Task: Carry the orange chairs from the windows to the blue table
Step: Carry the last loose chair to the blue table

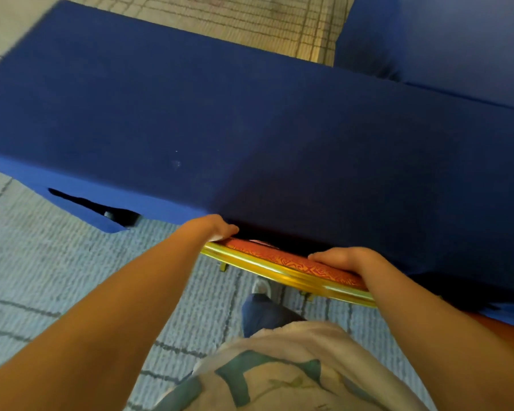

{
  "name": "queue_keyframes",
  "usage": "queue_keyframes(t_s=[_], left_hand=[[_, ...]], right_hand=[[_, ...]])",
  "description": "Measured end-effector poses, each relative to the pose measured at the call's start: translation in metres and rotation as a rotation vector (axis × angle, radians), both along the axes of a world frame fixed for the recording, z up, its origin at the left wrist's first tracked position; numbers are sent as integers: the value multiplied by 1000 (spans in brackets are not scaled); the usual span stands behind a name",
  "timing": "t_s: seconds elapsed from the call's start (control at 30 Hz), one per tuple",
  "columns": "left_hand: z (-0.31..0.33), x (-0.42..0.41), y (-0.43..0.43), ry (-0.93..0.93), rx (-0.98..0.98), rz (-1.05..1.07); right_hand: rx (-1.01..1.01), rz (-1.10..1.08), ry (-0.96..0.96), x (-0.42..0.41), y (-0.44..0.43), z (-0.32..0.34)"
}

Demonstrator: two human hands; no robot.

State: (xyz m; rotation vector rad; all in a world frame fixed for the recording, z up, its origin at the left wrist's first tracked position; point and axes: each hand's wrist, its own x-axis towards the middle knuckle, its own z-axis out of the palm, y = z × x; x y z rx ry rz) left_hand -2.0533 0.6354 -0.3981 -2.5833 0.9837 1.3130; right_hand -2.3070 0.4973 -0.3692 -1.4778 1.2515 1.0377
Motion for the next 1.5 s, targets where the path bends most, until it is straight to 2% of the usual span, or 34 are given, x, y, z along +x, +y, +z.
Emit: queue_keyframes(t_s=[0.07, 0.17, 0.3, 0.43, 0.63, 0.87, 1.13, 1.5], left_hand=[[13, 0, 12, 20, -84, 62], [39, -1, 41, 19, -246, 149], [78, 5, 85, 1, -441, 222], [115, 10, 141, 20, -632, 261], [144, 19, 216, -86, -790, 309], [174, 53, 302, -305, -886, 575], [210, 97, 383, -507, -961, 843], [277, 158, 454, -808, -957, 1144]], right_hand=[[-31, 23, -47, 18, 15, 16], [-262, 68, -226, 43, 40, 34], [-428, -28, -515, 70, 75, 58], [-586, -51, -691, 90, 118, 85], [-602, 13, -893, 128, 187, 113], [-544, 222, -1028, 192, 261, 152], [-480, 478, -1187, 274, 322, 199], [-331, 815, -1406, 426, 371, 262]])
